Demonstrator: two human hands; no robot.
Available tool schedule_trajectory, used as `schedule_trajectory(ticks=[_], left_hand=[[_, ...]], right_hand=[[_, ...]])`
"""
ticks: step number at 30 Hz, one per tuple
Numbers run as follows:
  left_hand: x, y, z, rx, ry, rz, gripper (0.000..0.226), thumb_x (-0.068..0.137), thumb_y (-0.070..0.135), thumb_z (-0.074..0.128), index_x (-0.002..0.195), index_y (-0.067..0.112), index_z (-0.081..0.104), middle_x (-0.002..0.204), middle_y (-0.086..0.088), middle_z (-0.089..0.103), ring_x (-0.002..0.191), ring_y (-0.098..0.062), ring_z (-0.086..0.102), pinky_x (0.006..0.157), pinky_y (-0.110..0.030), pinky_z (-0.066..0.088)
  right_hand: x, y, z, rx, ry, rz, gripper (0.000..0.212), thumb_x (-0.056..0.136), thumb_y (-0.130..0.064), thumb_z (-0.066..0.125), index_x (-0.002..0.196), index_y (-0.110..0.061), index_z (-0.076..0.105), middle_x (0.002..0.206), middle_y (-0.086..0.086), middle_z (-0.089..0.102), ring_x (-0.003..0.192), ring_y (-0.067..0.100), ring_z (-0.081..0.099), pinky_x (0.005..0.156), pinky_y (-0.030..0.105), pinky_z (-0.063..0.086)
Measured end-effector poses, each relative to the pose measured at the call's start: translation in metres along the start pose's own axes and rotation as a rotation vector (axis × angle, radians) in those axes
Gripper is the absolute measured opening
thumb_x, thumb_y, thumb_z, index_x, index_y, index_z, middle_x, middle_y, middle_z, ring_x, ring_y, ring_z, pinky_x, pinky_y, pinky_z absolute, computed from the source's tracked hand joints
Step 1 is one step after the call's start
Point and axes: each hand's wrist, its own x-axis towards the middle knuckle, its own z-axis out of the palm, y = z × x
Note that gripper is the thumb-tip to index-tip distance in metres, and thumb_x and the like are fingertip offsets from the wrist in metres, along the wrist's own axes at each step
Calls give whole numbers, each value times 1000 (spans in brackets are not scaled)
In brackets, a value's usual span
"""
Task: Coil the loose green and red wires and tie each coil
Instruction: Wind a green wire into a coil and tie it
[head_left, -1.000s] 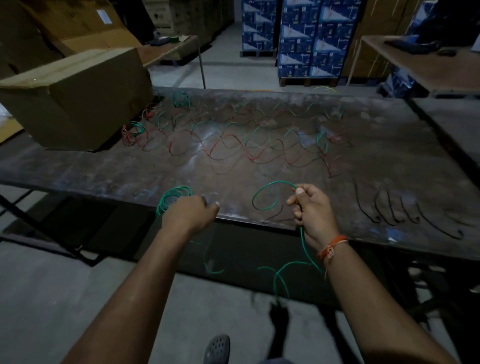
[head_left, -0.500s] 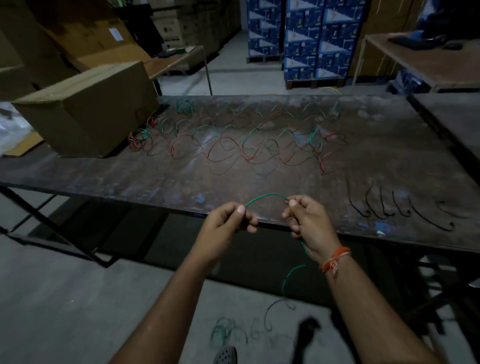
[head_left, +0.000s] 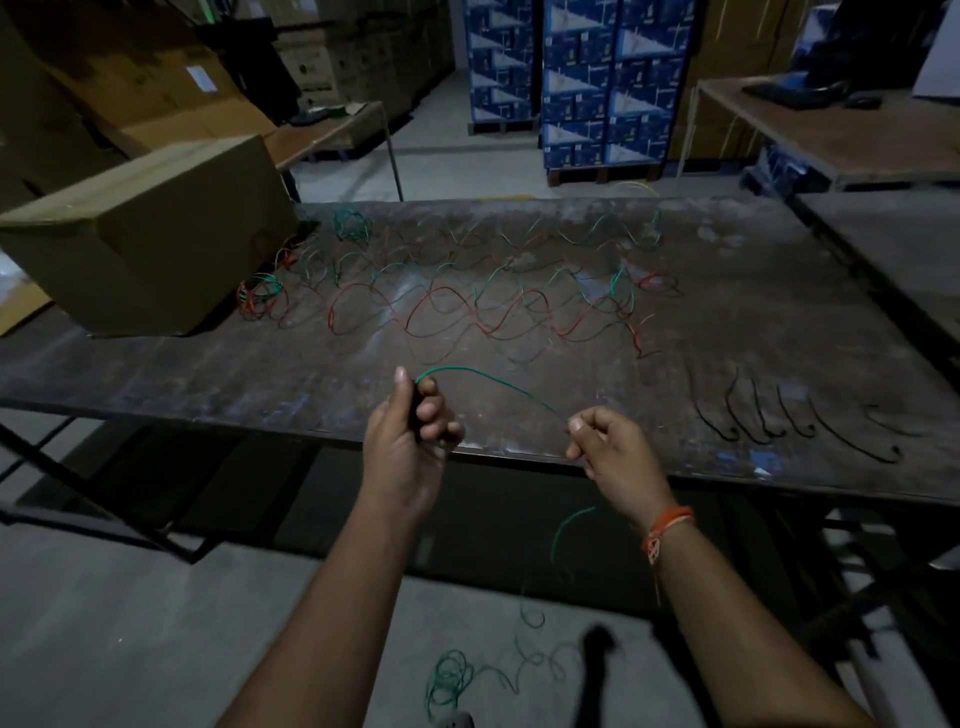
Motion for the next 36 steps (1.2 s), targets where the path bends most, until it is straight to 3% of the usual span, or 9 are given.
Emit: schedule_trajectory(ticks=[4,9,12,15,20,23,28,32,36], left_hand=[[20,13,-12,-194,-9,-54,32,103,41,42,89,18,59,55,11,40,36,-2,31,42,-17,25],[40,21,-30,-247,32,-54,32,106,31,38,113,9,61,59,11,44,40,-3,33,44,-16,20],[47,14,-35,-133,87,-34,32,107,30,39,116,8,59,61,11,47,45,-1,38,44,-13,27],[45,2,-36,63,99,-2,30,108,30,41,110,8,61,64,6,54,52,-4,48,48,-14,38],[35,-14,-32,379,-78,-50,34,109,31,36,104,4,57,67,-6,67,60,-17,67,54,-21,51],[32,-18,-33,443,-228,-101,36,109,30,34,103,1,56,64,-8,64,51,-16,60,50,-23,45],[35,-16,-40,486,-344,-152,35,108,24,39,86,6,58,50,-2,40,38,-7,24,44,-28,13],[42,-7,-44,319,-321,-285,31,102,23,42,83,3,58,51,4,28,40,-2,19,38,-14,18],[48,6,-54,179,-388,-411,29,101,27,43,78,13,56,49,8,27,38,-2,22,38,-15,21]], right_hand=[[-4,10,3,-163,-152,-35,15,99,-19,63,85,-16,66,68,-2,66,59,6,53,62,30,44],[-18,19,2,-213,-143,-92,11,91,-10,73,87,-21,72,77,-8,69,72,-1,61,70,20,49],[-22,9,3,-306,-170,-239,14,92,-10,73,92,-24,75,87,-11,70,88,6,66,80,24,52],[-23,-15,11,-342,-225,-327,12,94,-12,70,94,-22,75,86,-11,63,87,8,63,77,19,48],[-14,-53,29,-337,-239,-459,9,96,-19,65,95,-21,74,84,-5,57,83,12,59,72,25,46],[-5,-64,40,-326,-220,-474,10,95,-14,68,95,-20,76,84,-5,58,83,10,59,72,20,43],[11,-69,59,-297,-123,-445,8,91,-10,73,93,-17,77,84,-4,60,80,12,60,71,16,42],[17,-69,73,-261,-11,-414,8,88,-9,76,89,-17,76,85,-2,61,81,10,60,71,14,42],[24,-63,88,-179,28,-325,5,90,-11,75,87,-15,72,86,-1,67,85,10,64,77,17,47]])
